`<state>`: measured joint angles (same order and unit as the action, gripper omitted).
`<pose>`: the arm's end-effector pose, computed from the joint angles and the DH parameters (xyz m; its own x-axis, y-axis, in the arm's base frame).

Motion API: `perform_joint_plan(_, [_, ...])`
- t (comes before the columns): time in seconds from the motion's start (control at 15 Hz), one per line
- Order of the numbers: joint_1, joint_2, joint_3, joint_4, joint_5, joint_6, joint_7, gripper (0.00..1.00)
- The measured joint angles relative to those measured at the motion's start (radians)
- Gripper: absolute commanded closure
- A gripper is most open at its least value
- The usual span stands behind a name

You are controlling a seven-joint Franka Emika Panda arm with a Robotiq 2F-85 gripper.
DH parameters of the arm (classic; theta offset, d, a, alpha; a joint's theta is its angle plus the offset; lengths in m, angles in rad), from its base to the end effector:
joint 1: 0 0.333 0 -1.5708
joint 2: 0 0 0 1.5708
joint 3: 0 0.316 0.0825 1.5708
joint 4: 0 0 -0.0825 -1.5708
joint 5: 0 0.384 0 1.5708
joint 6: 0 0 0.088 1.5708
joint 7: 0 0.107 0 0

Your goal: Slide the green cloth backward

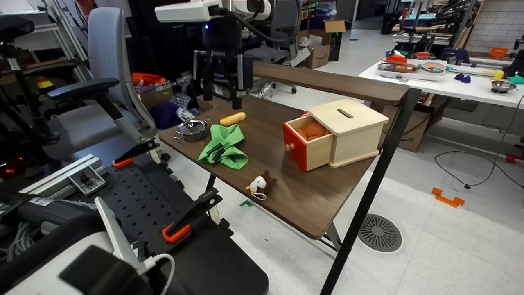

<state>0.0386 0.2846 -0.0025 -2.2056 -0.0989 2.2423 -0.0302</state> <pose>0.5253 0.0161 0.2325 0.9603 0.1261 -0.2490 0.1435 -0.9882 0.0531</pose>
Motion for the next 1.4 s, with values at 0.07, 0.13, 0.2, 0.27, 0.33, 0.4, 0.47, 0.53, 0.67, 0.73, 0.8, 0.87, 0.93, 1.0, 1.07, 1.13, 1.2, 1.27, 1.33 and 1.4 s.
perform_joint_plan(0.07, [0.0, 0.003, -0.011, -0.004, -0.039, 0.017, 0.044, 0.0])
perform_joint_plan(0.13, [0.0, 0.009, -0.023, -0.011, -0.08, 0.05, 0.092, 0.0])
perform_joint_plan(0.2, [0.001, 0.019, -0.033, -0.02, -0.118, 0.089, 0.14, 0.0])
perform_joint_plan(0.27, [0.005, 0.034, -0.044, -0.027, -0.158, 0.13, 0.191, 0.0])
perform_joint_plan(0.33, [0.011, 0.054, -0.054, -0.033, -0.193, 0.165, 0.241, 0.0])
perform_joint_plan(0.4, [0.019, 0.077, -0.062, -0.034, -0.213, 0.19, 0.28, 0.0])
perform_joint_plan(0.47, [0.027, 0.101, -0.066, -0.034, -0.217, 0.209, 0.309, 0.0])
perform_joint_plan(0.53, [0.033, 0.123, -0.066, -0.034, -0.217, 0.229, 0.327, 0.0])
perform_joint_plan(0.67, [0.041, 0.156, -0.063, -0.034, -0.2, 0.268, 0.34, 0.0])
perform_joint_plan(0.73, [0.042, 0.167, -0.058, -0.036, -0.18, 0.292, 0.339, 0.0])
perform_joint_plan(0.8, [0.042, 0.174, -0.051, -0.04, -0.153, 0.321, 0.336, 0.0])
perform_joint_plan(0.87, [0.041, 0.177, -0.042, -0.046, -0.12, 0.354, 0.329, 0.0])
perform_joint_plan(0.93, [0.041, 0.178, -0.032, -0.053, -0.085, 0.388, 0.32, 0.0])
perform_joint_plan(1.0, [0.041, 0.18, -0.021, -0.058, -0.05, 0.418, 0.306, 0.0])
perform_joint_plan(1.07, [0.038, 0.183, -0.005, -0.063, -0.016, 0.44, 0.288, 0.0])
perform_joint_plan(1.13, [0.036, 0.188, 0.011, -0.068, 0.015, 0.457, 0.267, 0.0])
perform_joint_plan(1.2, [0.036, 0.195, 0.027, -0.07, 0.039, 0.468, 0.25, 0.0])
perform_joint_plan(1.27, [0.036, 0.204, 0.041, -0.07, 0.056, 0.47, 0.238, 0.0])
perform_joint_plan(1.33, [0.039, 0.215, 0.05, -0.068, 0.067, 0.47, 0.235, 0.0])
perform_joint_plan(1.4, [0.044, 0.228, 0.053, -0.065, 0.069, 0.47, 0.235, 0.0])
